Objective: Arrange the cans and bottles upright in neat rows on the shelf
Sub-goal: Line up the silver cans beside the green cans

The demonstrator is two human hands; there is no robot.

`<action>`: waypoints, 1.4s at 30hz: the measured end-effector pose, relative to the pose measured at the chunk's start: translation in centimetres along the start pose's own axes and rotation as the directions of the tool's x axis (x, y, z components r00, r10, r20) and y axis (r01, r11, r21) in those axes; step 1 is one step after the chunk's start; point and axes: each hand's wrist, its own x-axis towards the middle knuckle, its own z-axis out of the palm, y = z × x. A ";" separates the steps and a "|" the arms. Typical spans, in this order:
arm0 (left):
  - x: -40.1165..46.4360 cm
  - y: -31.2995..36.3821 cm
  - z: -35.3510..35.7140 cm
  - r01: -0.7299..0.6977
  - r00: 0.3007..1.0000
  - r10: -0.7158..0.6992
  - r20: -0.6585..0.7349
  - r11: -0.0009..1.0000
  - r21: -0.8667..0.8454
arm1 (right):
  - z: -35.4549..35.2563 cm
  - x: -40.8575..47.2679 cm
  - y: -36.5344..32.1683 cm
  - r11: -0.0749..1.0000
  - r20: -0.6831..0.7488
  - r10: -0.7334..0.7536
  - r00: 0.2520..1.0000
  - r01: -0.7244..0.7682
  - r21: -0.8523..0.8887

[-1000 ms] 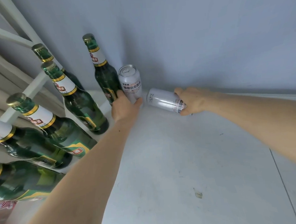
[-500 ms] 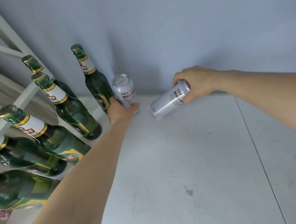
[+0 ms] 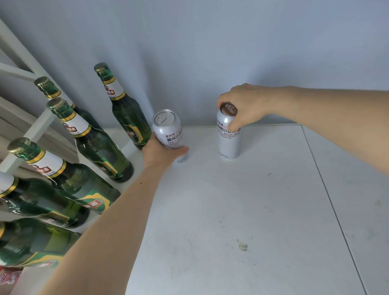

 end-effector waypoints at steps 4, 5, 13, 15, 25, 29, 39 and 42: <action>-1.2 0.1 0.1 -0.007 1.000 0.007 -0.012 1.000 -0.021 | 0.1 -0.2 -0.3 0.998 0.032 0.051 0.998 -0.052 0.022; -1.5 0.1 0.1 -0.008 1.000 0.008 -0.013 1.000 -0.017 | 0.2 -0.2 -0.3 0.997 0.035 0.063 0.997 -0.064 0.029; -4.2 0.3 -0.4 -0.015 0.999 0.013 0.030 0.999 0.051 | -0.8 -3.4 0.4 0.989 0.025 0.113 0.993 -0.115 0.094; -5.1 1.1 -0.5 -0.050 0.997 0.047 0.056 0.996 0.067 | -1.4 -5.4 1.0 0.985 0.017 0.137 0.990 -0.138 0.103; -12.0 7.0 1.9 -0.227 0.946 0.201 0.253 0.971 0.078 | -2.7 -19.3 4.2 0.944 -0.007 0.294 0.956 -0.290 0.159; -16.4 9.5 4.8 -0.288 0.901 0.248 0.355 0.955 0.066 | -2.3 -26.2 6.3 0.913 -0.021 0.380 0.925 -0.371 0.172; -27.8 16.7 15.0 -0.409 0.788 0.339 0.514 0.912 0.025 | -2.3 -43.2 14.0 0.844 -0.077 0.523 0.849 -0.503 0.189; -31.7 18.7 18.7 -0.408 0.776 0.350 0.524 0.913 -0.005 | -2.2 -47.6 17.0 0.840 -0.044 0.530 0.847 -0.516 0.170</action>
